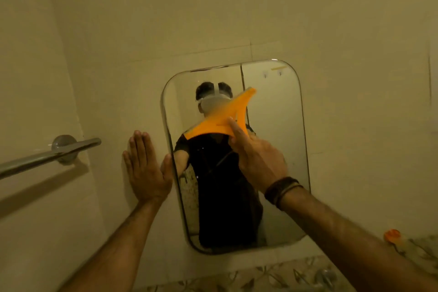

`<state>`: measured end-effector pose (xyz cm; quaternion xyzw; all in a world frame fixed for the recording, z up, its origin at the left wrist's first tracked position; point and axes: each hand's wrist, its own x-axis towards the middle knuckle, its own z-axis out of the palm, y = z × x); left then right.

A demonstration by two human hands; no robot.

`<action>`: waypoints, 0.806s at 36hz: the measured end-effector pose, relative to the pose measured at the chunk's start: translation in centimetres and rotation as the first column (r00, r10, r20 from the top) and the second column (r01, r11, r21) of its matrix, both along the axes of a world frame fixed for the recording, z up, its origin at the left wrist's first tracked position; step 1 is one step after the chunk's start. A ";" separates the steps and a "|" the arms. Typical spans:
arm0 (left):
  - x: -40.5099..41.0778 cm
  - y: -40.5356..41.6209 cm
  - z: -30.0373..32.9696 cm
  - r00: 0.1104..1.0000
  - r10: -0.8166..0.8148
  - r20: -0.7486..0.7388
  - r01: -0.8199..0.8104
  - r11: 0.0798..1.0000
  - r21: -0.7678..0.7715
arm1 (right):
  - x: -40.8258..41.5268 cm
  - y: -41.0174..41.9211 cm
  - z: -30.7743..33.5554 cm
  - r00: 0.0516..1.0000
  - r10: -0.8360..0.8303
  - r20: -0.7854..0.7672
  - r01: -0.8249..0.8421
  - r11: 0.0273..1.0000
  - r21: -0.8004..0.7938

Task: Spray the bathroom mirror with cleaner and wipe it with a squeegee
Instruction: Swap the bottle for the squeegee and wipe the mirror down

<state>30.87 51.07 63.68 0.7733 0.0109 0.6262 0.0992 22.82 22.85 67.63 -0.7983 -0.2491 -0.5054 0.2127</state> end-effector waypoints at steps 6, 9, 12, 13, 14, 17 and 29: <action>0.2 0.2 0.0 1.000 0.007 0.001 -0.007 1.000 0.005 | 1.5 0.1 2.2 0.992 -0.120 -0.047 0.119 0.992 -0.038; 0.2 0.1 0.0 1.000 0.010 0.009 -0.011 1.000 0.008 | 2.2 -0.7 -1.2 0.994 -0.084 -0.063 0.083 0.996 -0.020; 0.2 0.0 0.0 1.000 0.017 0.013 -0.017 1.000 0.016 | 1.7 -1.3 -5.5 0.993 -0.056 -0.105 0.057 0.998 0.003; 0.3 0.0 0.0 1.000 0.023 0.015 -0.023 1.000 0.017 | 1.3 -1.4 -7.0 0.990 -0.055 -0.126 0.056 0.998 0.001; 0.4 0.0 0.0 1.000 0.027 0.015 -0.027 0.999 0.017 | 0.9 -1.6 -8.6 0.988 -0.053 -0.148 0.053 0.999 -0.002; 0.5 0.1 -0.1 0.999 0.029 0.015 -0.030 0.999 0.016 | -0.7 -2.1 -13.3 0.969 -0.036 -0.243 0.031 0.999 -0.023; 0.2 -0.1 0.0 1.000 0.024 0.018 -0.024 1.000 0.016 | -4.3 -2.3 -18.6 0.873 -0.247 -0.420 0.210 0.969 -0.133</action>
